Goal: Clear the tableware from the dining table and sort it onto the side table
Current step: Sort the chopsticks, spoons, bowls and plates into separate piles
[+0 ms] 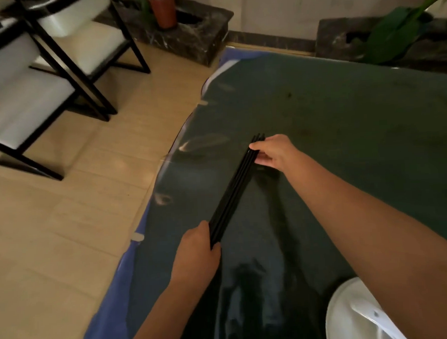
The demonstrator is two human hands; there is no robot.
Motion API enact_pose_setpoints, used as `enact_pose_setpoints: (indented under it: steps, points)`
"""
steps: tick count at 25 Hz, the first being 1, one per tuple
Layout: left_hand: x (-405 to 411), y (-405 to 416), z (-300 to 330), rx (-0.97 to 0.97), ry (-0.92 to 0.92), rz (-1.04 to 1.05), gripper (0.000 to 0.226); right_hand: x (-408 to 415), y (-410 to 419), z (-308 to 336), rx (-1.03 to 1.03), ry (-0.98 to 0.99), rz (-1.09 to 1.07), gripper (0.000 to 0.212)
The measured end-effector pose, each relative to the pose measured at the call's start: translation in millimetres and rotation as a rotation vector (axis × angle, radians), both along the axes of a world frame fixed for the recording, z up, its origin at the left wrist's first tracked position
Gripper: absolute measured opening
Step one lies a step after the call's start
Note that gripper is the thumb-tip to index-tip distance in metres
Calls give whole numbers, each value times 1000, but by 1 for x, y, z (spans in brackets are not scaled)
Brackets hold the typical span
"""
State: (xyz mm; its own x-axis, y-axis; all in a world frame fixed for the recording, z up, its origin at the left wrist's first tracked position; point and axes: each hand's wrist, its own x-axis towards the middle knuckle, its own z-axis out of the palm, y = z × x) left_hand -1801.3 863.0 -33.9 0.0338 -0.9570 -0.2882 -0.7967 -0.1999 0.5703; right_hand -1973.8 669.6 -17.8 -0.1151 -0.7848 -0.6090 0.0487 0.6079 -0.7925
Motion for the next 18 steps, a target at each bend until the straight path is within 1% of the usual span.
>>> enact_pose_setpoints:
  steps: [2,4,6,8,10,12,14,16,17,18]
  points:
    - [-5,-6,-3,-101,-188,-82,16,3,-10,-7,-3,33,5,29]
    - [-6,-7,-6,-194,-251,-105,17,4,-17,-14,-7,93,17,36]
    - [-2,-8,-10,-218,-279,-116,17,4,-22,-19,-14,225,83,33]
    - [3,-9,-13,-223,-298,-147,24,4,-25,-20,-30,401,185,26]
    - [7,-10,-16,-252,-305,-165,29,6,-27,-18,-59,535,241,25]
    - [12,-10,-18,-274,-322,-160,37,10,-26,-16,-75,571,259,25]
    - [16,-9,-19,-271,-328,-147,53,14,-21,-15,-82,518,245,25]
    - [21,-7,-21,-306,-323,-189,67,19,-11,-17,-113,506,255,33]
    - [22,-6,-23,-336,-315,-245,70,21,-4,-19,-154,581,295,39]
    - [22,-6,-24,-358,-306,-309,71,22,3,-22,-221,720,366,46]
